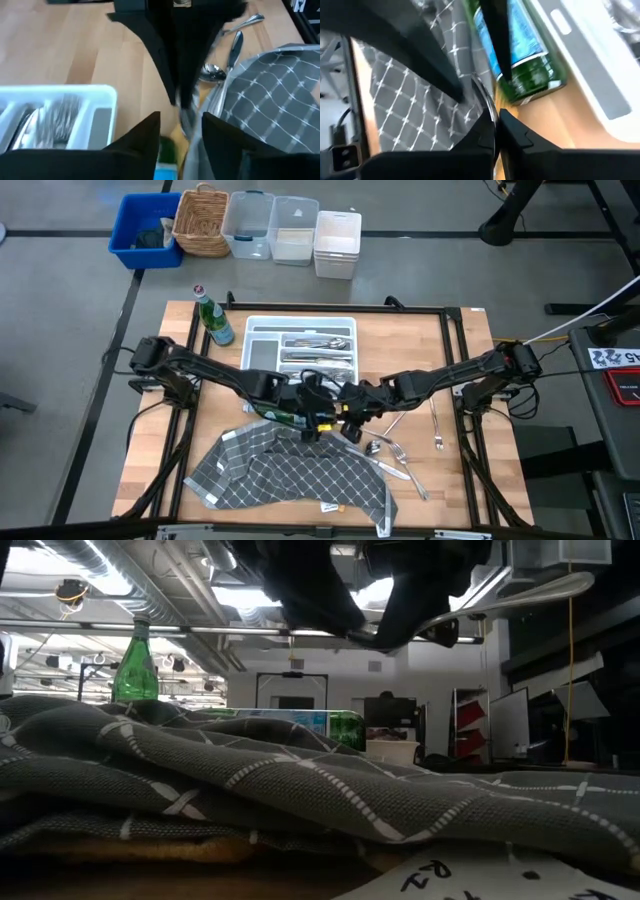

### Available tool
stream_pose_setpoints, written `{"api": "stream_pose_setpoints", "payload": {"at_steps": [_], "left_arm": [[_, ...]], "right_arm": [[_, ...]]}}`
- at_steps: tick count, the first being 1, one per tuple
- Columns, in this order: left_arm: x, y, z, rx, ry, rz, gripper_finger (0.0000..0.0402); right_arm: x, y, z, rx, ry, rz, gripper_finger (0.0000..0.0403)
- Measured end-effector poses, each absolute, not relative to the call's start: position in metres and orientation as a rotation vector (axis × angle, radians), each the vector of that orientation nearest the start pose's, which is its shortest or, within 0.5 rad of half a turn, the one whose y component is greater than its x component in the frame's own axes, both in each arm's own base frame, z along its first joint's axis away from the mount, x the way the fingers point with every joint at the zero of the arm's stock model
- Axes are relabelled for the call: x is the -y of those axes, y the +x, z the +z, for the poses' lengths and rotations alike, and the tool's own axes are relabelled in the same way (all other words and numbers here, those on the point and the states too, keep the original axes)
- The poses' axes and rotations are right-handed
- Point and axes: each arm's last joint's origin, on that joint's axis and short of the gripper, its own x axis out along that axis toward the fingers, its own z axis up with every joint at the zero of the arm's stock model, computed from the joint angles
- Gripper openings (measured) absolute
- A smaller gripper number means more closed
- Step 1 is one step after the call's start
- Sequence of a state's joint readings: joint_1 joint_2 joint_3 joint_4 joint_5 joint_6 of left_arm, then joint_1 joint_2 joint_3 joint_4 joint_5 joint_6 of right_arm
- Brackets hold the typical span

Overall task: Sort silverware
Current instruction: Put the silver spoon into the silverware tray

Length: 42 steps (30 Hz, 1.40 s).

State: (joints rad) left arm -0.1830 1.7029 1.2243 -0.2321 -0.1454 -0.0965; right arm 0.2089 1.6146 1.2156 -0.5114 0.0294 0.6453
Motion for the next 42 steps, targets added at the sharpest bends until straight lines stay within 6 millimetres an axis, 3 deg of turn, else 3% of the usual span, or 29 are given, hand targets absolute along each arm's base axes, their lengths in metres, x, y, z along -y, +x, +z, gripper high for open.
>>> {"api": "stream_pose_setpoints", "payload": {"at_steps": [6,10,18,23,29,42], "left_arm": [[0.056,0.328,0.272,-0.817,-0.115,0.080,0.0143],[0.053,0.305,0.289,-0.840,-0.200,0.139,0.0137],[0.057,0.276,0.315,-0.648,-0.366,0.334,0.0136],[0.059,0.273,0.321,-0.514,-0.498,0.502,0.0138],[0.057,0.278,0.327,-0.415,-0.626,0.517,0.0138],[0.050,0.292,0.350,-0.213,-0.494,0.413,0.0139]], "right_arm": [[-0.061,0.336,0.258,-0.838,0.490,-0.186,0.0017],[-0.050,0.347,0.269,-0.672,0.521,-0.205,0.0011],[-0.022,0.367,0.299,-0.294,0.577,-0.227,0.0015],[-0.010,0.373,0.326,-0.007,0.494,-0.211,0.0013],[-0.004,0.370,0.352,0.248,0.329,-0.195,0.0015],[-0.006,0.369,0.361,0.314,0.207,-0.134,0.0016]]}}
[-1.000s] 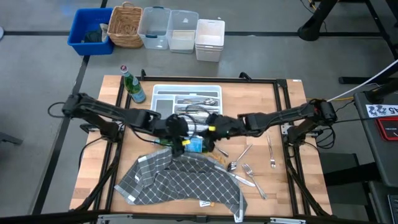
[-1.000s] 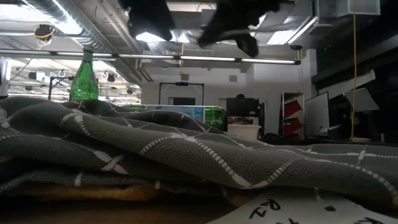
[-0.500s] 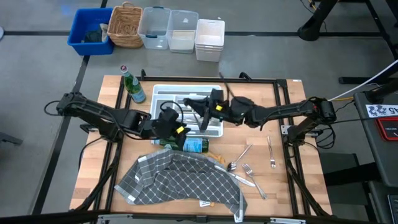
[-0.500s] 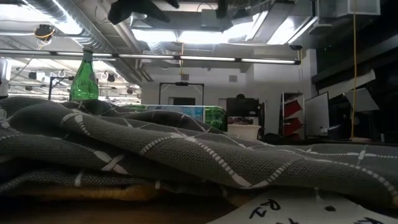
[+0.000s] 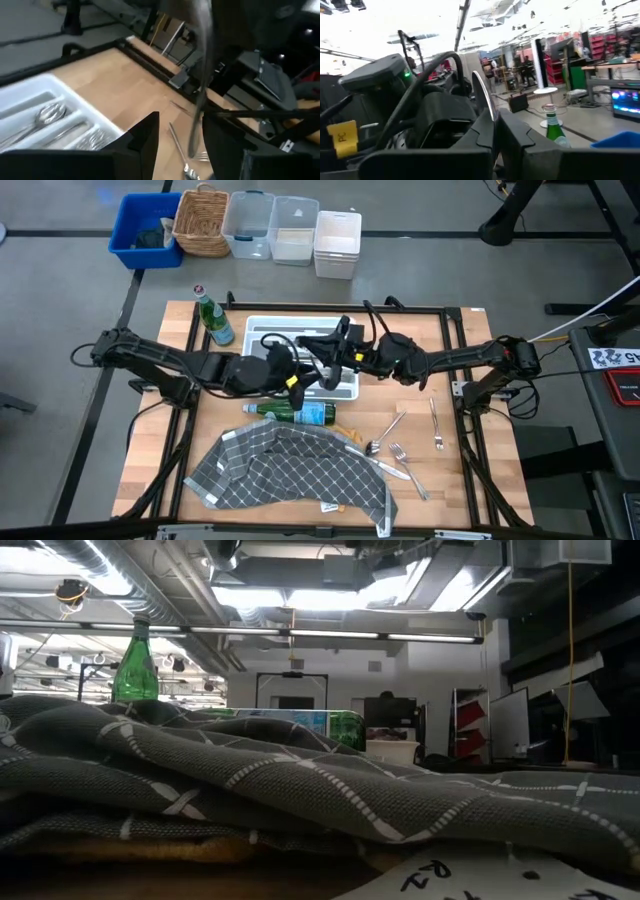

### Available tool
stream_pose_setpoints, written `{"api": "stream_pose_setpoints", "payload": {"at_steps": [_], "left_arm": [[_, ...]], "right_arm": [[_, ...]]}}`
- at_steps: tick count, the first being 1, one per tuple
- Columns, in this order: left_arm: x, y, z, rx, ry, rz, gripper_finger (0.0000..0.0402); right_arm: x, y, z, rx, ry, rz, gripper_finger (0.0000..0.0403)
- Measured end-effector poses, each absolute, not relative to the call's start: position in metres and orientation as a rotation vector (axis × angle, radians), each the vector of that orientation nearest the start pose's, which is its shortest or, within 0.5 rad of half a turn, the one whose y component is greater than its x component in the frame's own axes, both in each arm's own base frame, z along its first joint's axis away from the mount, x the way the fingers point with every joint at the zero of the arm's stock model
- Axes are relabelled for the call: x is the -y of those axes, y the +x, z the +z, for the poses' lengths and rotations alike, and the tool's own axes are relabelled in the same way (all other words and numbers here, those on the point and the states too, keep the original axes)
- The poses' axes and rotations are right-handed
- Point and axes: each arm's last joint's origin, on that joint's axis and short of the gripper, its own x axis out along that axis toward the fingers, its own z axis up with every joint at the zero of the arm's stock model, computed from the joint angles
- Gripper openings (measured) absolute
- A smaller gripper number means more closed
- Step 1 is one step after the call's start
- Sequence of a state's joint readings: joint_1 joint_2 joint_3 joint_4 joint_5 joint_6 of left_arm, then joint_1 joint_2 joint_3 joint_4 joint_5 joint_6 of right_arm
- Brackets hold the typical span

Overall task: Sort silverware
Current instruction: Put the silver spoon into the silverware tray

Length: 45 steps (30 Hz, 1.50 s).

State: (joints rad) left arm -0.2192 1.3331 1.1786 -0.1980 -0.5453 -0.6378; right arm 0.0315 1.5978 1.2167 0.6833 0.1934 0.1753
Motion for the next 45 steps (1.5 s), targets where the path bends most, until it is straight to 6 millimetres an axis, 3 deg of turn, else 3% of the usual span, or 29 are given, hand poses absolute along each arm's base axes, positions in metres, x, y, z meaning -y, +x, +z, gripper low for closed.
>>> {"api": "stream_pose_setpoints", "payload": {"at_steps": [11,29,45], "left_arm": [[0.0516,0.2933,0.3519,-0.227,-0.375,0.351,0.0139],[0.0528,0.2936,0.3514,-0.241,-0.362,0.317,0.0137],[0.0526,0.2937,0.3515,-0.243,-0.347,0.314,0.0007]], "right_arm": [[-0.0065,0.3683,0.3620,0.329,0.208,-0.121,0.0016],[-0.0064,0.3661,0.3679,0.393,0.213,-0.115,0.0017],[-0.0064,0.3661,0.3678,0.392,0.210,-0.116,0.0017]]}}
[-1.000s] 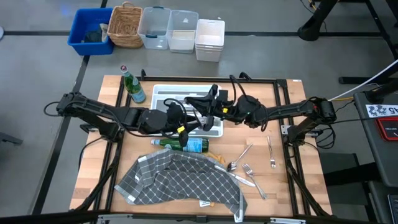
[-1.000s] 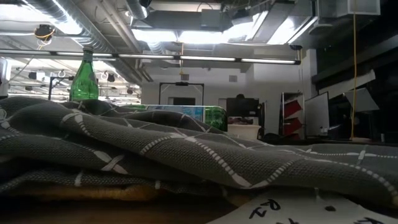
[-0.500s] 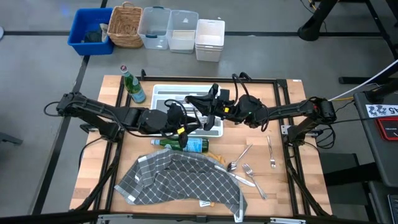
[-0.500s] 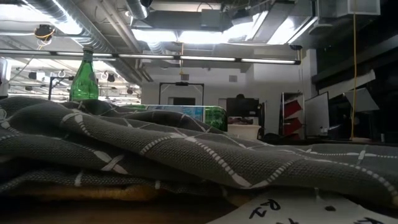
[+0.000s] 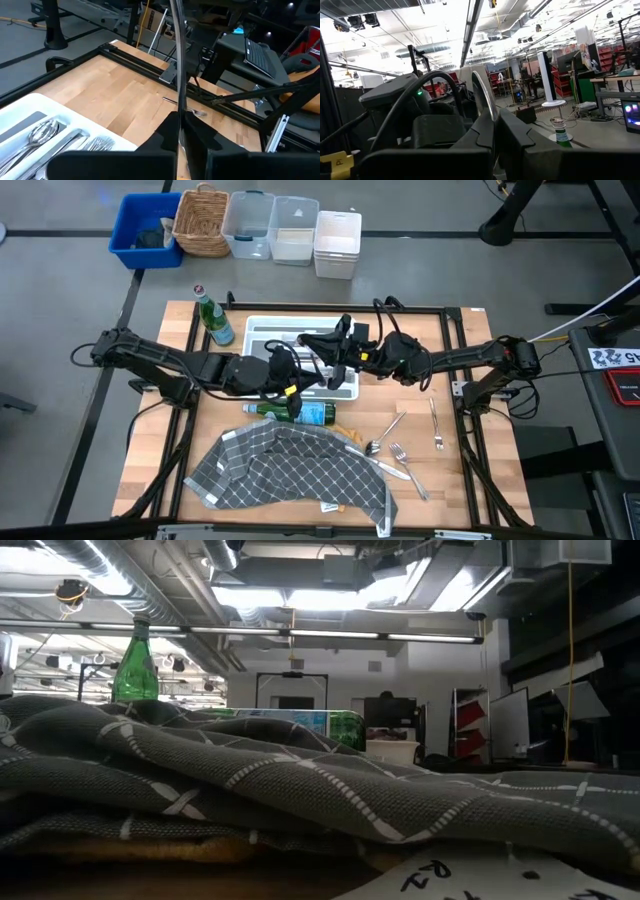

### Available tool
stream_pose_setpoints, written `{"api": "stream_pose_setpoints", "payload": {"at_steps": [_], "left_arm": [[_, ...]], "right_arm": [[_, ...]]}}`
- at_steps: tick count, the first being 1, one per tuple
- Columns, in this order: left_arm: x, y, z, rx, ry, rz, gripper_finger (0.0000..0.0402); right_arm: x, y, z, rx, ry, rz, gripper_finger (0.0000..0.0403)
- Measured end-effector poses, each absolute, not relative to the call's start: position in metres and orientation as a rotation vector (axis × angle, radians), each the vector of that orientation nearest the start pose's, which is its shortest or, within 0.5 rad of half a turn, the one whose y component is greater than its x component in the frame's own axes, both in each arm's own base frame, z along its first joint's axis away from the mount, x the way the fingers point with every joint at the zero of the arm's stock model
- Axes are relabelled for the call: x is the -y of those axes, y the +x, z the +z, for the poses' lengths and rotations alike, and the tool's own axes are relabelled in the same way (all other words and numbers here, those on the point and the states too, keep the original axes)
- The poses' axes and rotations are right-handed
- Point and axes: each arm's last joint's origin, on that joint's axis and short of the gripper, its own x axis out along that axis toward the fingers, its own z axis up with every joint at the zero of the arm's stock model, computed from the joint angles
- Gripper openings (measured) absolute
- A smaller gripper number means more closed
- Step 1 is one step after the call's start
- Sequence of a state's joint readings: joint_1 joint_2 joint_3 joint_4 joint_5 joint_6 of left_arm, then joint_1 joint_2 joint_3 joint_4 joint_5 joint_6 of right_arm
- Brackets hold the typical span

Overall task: Sort silverware
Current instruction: Put the silver spoon into the silverware tray

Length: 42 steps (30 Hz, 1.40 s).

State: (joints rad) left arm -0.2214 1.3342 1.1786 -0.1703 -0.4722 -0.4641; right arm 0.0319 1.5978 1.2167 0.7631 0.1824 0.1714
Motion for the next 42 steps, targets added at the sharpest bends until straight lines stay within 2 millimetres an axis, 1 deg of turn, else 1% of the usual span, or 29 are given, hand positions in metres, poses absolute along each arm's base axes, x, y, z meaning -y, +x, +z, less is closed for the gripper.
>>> {"api": "stream_pose_setpoints", "payload": {"at_steps": [8,17,23,26,32,42], "left_arm": [[0.053,0.294,0.352,-0.242,-0.348,0.313,0.0005],[0.052,0.296,0.350,-0.233,-0.398,0.328,0.0045],[0.055,0.306,0.338,-0.269,-0.379,0.334,0.0059],[0.055,0.306,0.338,-0.274,-0.356,0.330,0.0050],[0.056,0.307,0.342,-0.239,-0.340,0.305,0.0009],[0.056,0.307,0.342,-0.246,-0.333,0.306,0.0004]], "right_arm": [[-0.006,0.366,0.368,0.392,0.210,-0.115,0.0017],[-0.006,0.366,0.368,0.391,0.212,-0.116,0.0017],[-0.006,0.366,0.367,0.386,0.210,-0.117,0.0017],[-0.006,0.366,0.367,0.388,0.210,-0.117,0.0017],[-0.007,0.365,0.370,0.407,0.210,-0.099,0.0017],[-0.008,0.366,0.369,0.397,0.207,-0.086,0.0017]]}}
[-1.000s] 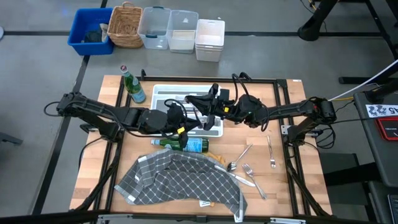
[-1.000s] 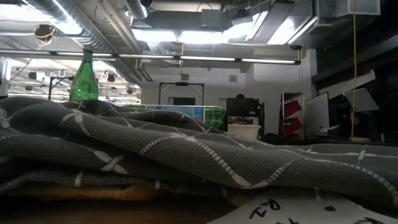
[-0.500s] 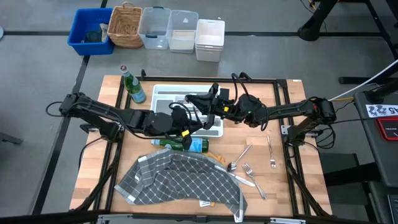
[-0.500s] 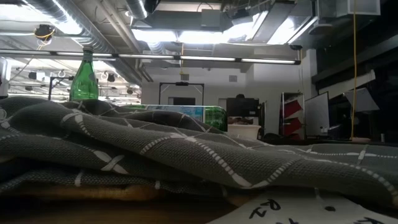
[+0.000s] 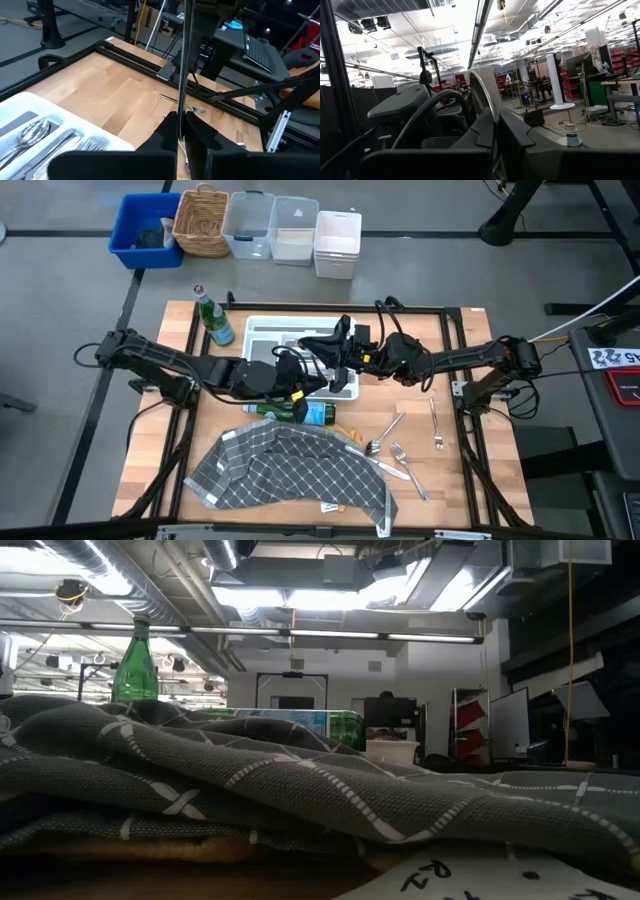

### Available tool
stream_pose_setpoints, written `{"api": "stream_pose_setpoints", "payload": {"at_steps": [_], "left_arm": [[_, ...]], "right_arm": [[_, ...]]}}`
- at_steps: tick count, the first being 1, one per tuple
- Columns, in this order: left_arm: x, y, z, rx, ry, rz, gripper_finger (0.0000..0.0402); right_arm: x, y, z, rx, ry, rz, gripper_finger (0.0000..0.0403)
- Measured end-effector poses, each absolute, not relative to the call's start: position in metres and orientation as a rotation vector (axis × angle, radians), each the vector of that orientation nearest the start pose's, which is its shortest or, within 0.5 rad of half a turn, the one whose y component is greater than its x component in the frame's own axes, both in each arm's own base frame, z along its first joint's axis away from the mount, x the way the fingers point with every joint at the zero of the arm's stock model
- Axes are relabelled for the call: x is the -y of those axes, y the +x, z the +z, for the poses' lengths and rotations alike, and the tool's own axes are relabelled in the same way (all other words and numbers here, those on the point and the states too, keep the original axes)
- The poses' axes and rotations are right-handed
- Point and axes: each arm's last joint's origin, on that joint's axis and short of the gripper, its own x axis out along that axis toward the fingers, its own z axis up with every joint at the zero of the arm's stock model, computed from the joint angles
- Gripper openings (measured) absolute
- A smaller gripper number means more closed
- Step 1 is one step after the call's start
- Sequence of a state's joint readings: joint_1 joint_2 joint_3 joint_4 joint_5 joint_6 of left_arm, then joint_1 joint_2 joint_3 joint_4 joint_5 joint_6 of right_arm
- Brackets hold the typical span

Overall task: Sort silverware
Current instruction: Put the silver spoon into the silverware tray

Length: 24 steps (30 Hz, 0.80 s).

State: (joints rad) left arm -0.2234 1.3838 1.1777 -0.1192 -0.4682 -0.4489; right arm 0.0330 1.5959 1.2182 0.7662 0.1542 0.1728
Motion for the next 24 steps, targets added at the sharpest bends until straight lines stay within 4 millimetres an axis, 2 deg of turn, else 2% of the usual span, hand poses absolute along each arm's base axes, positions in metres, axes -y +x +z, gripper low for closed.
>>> {"api": "stream_pose_setpoints", "payload": {"at_steps": [4,12,17,24], "left_arm": [[0.055,0.307,0.341,-0.253,-0.316,0.321,0.0002],[0.048,0.304,0.339,-0.292,-0.258,0.350,0.0000],[0.033,0.298,0.334,-0.385,-0.229,0.398,0.0001],[-0.003,0.293,0.320,-0.551,-0.169,0.485,0.0001]], "right_arm": [[-0.007,0.366,0.369,0.396,0.210,-0.092,0.0037],[-0.005,0.363,0.370,0.366,0.208,-0.178,0.0133],[-0.002,0.345,0.377,0.216,0.057,-0.265,0.0159],[0.003,0.310,0.383,-0.021,0.007,-0.426,0.0162]]}}
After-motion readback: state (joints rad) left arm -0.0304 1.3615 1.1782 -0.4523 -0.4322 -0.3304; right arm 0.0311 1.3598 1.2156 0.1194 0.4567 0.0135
